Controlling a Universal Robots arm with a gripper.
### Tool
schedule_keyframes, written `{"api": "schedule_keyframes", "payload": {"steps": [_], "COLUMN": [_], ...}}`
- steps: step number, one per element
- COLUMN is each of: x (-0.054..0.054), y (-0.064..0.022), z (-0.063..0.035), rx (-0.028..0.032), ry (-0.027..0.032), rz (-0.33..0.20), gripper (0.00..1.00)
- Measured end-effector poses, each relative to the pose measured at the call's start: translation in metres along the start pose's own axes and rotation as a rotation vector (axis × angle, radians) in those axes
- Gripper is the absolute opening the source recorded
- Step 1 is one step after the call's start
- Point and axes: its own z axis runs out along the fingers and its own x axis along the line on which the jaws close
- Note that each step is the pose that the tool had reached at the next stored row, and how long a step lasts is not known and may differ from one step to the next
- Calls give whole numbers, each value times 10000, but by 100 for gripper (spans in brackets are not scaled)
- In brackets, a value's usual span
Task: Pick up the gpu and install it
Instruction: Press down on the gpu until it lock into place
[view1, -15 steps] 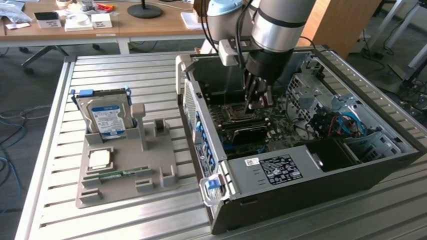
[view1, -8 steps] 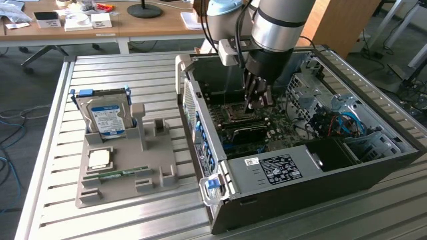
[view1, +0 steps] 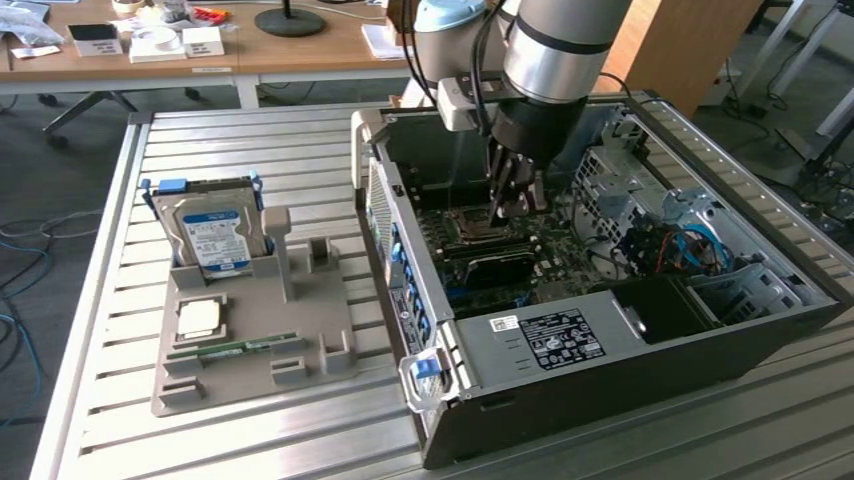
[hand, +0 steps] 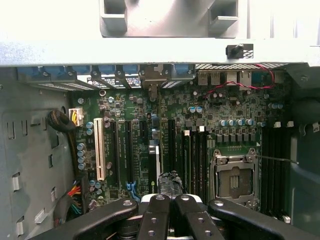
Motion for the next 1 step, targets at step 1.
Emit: {"api": "schedule_keyframes", "payload": {"steps": [1], "x": [0], "y": [0], "z": [0], "rx": [0], "ry": [0], "rz": [0], "gripper": [11]}}
